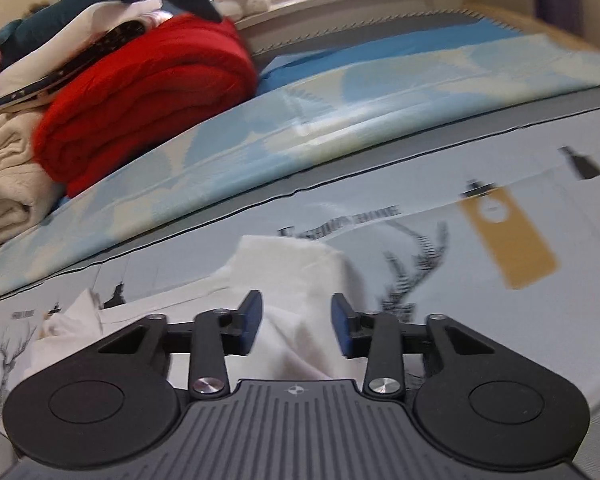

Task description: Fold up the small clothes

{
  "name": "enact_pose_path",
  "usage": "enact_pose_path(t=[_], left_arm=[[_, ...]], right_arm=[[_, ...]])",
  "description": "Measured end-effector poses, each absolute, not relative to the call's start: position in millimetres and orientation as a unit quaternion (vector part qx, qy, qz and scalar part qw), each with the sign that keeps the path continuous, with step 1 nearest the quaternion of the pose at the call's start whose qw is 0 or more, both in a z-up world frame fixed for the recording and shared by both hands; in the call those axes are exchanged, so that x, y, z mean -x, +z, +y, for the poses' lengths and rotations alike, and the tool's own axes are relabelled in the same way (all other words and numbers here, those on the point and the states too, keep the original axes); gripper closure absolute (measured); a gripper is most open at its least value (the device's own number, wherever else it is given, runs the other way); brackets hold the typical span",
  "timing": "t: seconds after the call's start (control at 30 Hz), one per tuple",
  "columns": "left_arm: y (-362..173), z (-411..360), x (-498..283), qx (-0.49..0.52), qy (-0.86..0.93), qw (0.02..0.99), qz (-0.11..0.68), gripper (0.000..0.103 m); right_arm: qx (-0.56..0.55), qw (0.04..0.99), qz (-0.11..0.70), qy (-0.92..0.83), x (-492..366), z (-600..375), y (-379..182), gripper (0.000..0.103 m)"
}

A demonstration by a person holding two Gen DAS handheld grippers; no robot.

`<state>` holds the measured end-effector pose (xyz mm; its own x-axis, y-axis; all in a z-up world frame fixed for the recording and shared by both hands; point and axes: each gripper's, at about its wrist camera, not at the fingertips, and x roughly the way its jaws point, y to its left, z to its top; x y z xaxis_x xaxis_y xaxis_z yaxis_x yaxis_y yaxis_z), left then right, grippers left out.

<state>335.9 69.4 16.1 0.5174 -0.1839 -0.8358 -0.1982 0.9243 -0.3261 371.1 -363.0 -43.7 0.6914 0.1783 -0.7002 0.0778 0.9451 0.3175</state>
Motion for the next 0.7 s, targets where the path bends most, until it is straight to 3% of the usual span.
enact_pose_path(t=[0.2, 0.3, 0.4, 0.47, 0.5, 0.7], left_arm=[[12, 69, -339, 0.19, -0.002, 0.846, 0.498, 0.083], [10, 68, -342, 0.188, -0.005, 0.845, 0.501, 0.083], [8, 67, -345, 0.189, -0.002, 0.844, 0.502, 0.083], [7, 66, -346, 0.189, -0.003, 0.843, 0.503, 0.083], [6, 66, -346, 0.189, -0.003, 0.843, 0.504, 0.083], [4, 63, -346, 0.183, -0.009, 0.842, 0.507, 0.082]], right_arm=[[-0.144, 0.884, 0.444, -0.009, -395, -364, -79, 0.072], [-0.141, 0.884, 0.446, -0.005, -399, -364, -80, 0.054], [-0.114, 0.886, 0.449, 0.008, -400, -355, -81, 0.051], [-0.067, 0.888, 0.456, 0.009, -401, -347, -82, 0.071], [-0.041, 0.89, 0.455, 0.0, -400, -344, -81, 0.09], [-0.171, 0.906, 0.381, -0.066, -395, -397, -53, 0.1]])
